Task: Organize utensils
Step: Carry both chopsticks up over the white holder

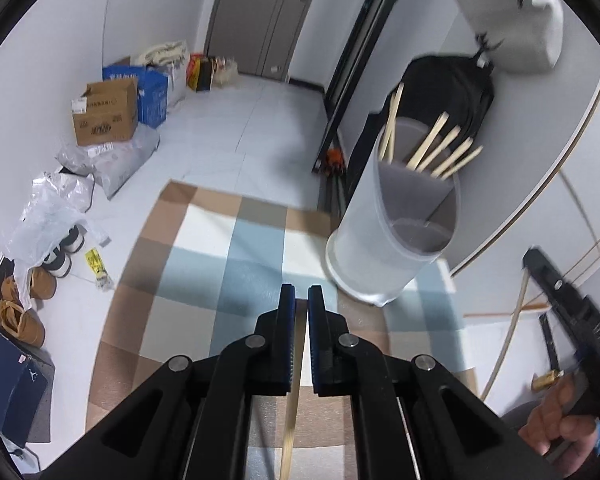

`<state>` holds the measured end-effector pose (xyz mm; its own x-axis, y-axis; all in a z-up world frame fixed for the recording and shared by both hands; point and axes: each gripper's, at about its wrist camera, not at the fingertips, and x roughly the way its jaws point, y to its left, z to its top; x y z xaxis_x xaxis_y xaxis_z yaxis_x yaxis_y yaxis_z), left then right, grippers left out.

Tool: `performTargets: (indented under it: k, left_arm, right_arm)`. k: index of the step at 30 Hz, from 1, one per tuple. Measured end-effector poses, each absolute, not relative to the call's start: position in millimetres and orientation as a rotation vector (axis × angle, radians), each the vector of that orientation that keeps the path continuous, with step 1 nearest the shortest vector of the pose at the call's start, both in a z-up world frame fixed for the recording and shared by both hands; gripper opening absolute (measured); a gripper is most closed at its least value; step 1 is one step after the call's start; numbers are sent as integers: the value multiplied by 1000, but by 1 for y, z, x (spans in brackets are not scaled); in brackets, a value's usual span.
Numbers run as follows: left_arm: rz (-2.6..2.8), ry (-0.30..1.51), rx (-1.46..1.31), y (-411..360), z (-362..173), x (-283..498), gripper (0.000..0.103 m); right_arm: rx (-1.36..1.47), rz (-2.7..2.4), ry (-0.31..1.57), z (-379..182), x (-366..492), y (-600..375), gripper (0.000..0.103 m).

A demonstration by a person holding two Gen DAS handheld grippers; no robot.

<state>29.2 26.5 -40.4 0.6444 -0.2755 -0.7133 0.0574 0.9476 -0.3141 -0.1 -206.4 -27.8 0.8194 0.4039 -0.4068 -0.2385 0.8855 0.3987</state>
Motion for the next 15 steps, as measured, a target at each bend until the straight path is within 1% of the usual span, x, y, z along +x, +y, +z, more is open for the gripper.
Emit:
performTargets:
  k: [6,15]
  left_arm:
    - [-198,804,-286,39,-25,27,2]
    - [-234,757,-277,30,4,17,2]
  right_arm:
    - [310,336,479,-17,-14,-202,6]
    - [308,337,424,2,-25,-205,6]
